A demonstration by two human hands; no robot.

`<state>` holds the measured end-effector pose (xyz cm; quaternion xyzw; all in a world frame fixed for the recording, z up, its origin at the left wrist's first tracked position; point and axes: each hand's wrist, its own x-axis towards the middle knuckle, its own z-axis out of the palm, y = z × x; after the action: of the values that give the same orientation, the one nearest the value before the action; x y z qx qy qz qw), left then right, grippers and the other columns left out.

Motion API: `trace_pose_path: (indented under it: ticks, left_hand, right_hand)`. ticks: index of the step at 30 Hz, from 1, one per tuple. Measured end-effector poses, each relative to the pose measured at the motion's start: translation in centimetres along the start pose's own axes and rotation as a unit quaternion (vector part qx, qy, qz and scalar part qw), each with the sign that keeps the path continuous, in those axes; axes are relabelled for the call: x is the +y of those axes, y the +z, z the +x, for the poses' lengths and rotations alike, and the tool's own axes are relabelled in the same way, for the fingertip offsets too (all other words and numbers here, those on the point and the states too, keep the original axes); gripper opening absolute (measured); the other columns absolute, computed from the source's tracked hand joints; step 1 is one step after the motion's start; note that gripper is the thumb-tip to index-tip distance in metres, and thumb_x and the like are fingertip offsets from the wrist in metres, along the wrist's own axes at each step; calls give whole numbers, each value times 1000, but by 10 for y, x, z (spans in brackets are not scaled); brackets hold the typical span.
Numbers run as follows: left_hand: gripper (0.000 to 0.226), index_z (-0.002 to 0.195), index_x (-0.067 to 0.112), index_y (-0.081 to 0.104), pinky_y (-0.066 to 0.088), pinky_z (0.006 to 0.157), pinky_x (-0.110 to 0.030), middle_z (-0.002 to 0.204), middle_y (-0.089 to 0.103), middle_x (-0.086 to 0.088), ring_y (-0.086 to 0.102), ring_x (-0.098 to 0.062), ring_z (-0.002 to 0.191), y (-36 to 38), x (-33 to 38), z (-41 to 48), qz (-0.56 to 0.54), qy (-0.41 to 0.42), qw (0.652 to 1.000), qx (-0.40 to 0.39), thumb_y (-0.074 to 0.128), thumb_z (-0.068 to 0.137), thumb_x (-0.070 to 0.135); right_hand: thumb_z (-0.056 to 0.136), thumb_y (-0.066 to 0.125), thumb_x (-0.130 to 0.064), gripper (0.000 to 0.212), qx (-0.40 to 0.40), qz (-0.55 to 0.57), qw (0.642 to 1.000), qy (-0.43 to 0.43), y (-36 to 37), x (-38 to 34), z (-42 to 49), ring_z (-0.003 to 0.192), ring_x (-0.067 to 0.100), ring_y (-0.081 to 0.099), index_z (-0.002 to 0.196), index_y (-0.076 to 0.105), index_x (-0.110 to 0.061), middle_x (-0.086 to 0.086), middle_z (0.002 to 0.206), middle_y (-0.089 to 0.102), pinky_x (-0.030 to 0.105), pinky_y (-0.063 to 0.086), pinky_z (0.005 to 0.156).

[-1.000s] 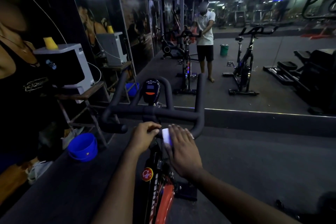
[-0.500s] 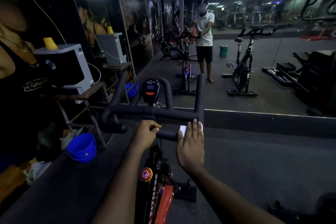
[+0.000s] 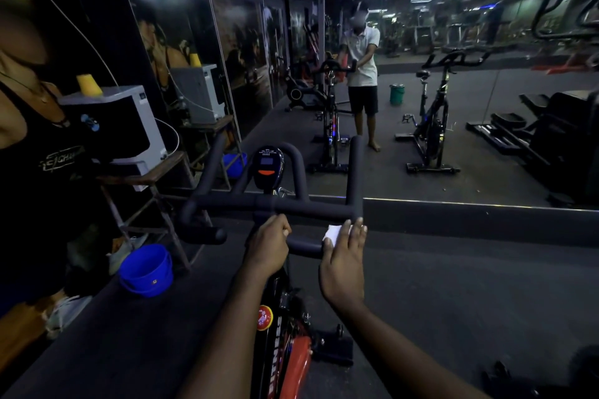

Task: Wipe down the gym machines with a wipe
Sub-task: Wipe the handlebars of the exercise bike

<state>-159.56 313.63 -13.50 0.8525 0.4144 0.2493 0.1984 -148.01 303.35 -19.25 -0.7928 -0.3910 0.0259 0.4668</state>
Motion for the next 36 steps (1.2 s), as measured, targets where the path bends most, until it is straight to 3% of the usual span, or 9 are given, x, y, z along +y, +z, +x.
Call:
trace_pose_path:
  ticks: [4, 8, 12, 16, 19, 23, 27, 30, 36]
  left_hand:
    - [19, 85, 18, 46, 42, 72, -38, 95, 51, 0, 53, -24, 86, 3, 2, 0, 22, 7, 1000, -11, 46, 100, 5]
    - [25, 83, 21, 40, 44, 74, -41, 92, 49, 1, 52, -26, 85, 5, 2, 0, 31, 11, 999, -13, 44, 96, 0]
    - [27, 85, 20, 38, 39, 67, -38, 89, 46, 2, 48, -23, 80, 12, 7, -3, 39, 16, 999, 13, 41, 88, -6]
    - [26, 86, 18, 47, 41, 66, -38, 90, 53, 0, 52, -26, 82, 21, 11, -1, 38, -5, 997, 70, 42, 83, -8]
    - [25, 90, 17, 57, 47, 72, -42, 94, 61, -3, 57, -27, 88, 25, 17, 12, 17, -29, 995, 92, 47, 87, -5]
    - [15, 90, 15, 62, 46, 80, -43, 94, 61, -3, 52, -26, 96, 35, 34, 38, 12, 73, 990, 123, 56, 90, 1]
    - [19, 102, 18, 66, 44, 98, -41, 109, 65, 2, 54, -24, 113, 49, 37, 73, 30, 132, 989, 67, 53, 90, 24]
    - [34, 129, 15, 62, 27, 118, -39, 136, 60, 1, 31, -22, 146, 60, 32, 84, 92, 115, 989, -25, 56, 98, 29]
    - [47, 143, 19, 51, 14, 125, -41, 148, 51, 5, 14, -13, 154, 67, 28, 82, 132, 123, 983, -29, 59, 98, 30]
  right_hand:
    - [109, 35, -21, 59, 13, 92, 993, 72, -5, 2, 27, 156, 25, -1, 159, 11, 2, 16, 168, 1, 26, 1, 123]
    - [108, 37, -20, 53, 36, 180, 958, 221, -13, 4, 56, 140, 41, 41, 155, 29, 2, 27, 151, 43, 37, 32, 112]
    - [108, 36, -27, 44, 61, 229, 944, 231, -7, 12, 44, 125, 38, 56, 140, 53, -3, 21, 133, 62, 36, 43, 100]
    - [110, 32, -27, 46, 30, 223, 933, 282, -28, 16, 81, 121, 41, 57, 123, 65, 2, 25, 126, 65, 37, 41, 97]
    - [109, 34, -28, 42, 42, 239, 924, 294, -35, 14, 96, 120, 42, 57, 126, 57, 2, 27, 128, 62, 37, 41, 94]
    - [105, 43, -41, 35, 45, 218, 942, 252, -21, 12, 59, 107, 42, 61, 118, 42, -8, 25, 118, 63, 44, 47, 89]
    - [100, 54, -39, 44, 56, 159, 967, 192, -15, 17, 43, 109, 35, 59, 130, 54, -6, 12, 116, 58, 41, 45, 91]
    - [106, 46, -28, 38, 70, 121, 964, 226, -27, 16, 71, 105, 40, 58, 125, 62, 1, 16, 114, 52, 36, 40, 87]
    - [105, 46, -25, 30, 69, 162, 953, 248, -33, 23, 113, 108, 41, 62, 118, 66, -7, 21, 113, 69, 37, 45, 88]
